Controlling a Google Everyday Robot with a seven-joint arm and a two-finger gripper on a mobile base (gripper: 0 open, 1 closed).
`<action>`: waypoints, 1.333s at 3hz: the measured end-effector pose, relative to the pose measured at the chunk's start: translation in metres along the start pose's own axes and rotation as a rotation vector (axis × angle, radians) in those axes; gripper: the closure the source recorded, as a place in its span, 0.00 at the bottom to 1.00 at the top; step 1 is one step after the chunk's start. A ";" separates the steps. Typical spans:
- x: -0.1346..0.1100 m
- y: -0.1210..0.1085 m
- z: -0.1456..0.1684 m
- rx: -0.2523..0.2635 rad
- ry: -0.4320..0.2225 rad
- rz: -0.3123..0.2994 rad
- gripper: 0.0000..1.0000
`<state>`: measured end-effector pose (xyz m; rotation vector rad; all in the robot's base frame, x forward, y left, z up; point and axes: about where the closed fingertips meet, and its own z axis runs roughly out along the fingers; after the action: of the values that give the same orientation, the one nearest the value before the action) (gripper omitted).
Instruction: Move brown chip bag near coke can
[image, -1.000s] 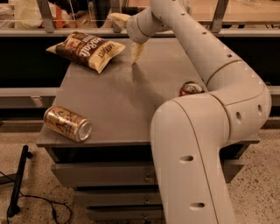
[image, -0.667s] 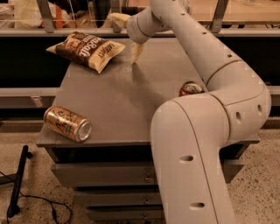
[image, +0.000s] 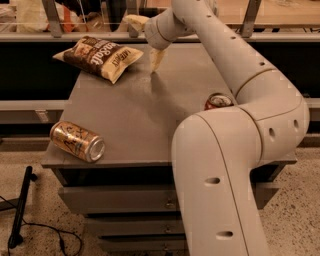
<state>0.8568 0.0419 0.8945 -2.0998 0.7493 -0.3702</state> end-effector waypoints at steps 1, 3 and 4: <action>0.020 -0.013 -0.001 0.056 0.070 0.037 0.00; 0.066 -0.039 -0.007 0.184 0.230 0.138 0.00; 0.052 -0.039 0.000 0.185 0.186 0.150 0.00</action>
Offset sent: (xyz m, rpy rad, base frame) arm 0.0797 -0.0492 0.0553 0.1732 -0.2046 -0.3878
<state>0.9113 0.0269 0.9256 -1.8403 0.9390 -0.5366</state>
